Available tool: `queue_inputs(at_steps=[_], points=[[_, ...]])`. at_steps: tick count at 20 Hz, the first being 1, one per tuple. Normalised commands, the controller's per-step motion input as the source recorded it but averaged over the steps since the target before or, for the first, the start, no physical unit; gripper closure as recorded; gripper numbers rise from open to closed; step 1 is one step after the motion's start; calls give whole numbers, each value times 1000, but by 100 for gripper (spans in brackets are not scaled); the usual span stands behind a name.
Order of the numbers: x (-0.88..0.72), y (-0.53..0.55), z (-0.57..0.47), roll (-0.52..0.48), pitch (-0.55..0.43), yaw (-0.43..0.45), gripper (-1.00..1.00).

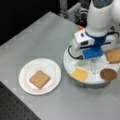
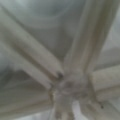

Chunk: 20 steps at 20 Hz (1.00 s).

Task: Ingredient selection for cheeseburger or sandwich

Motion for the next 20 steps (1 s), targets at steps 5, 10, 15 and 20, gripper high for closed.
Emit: queue_inputs(at_steps=[5, 10, 15, 20], points=[[140, -99, 88, 56, 103, 489, -100], [195, -77, 34, 45, 99, 291, -100], [225, 56, -25, 8, 80, 223, -100], [241, 156, 3, 18, 74, 345, -100]])
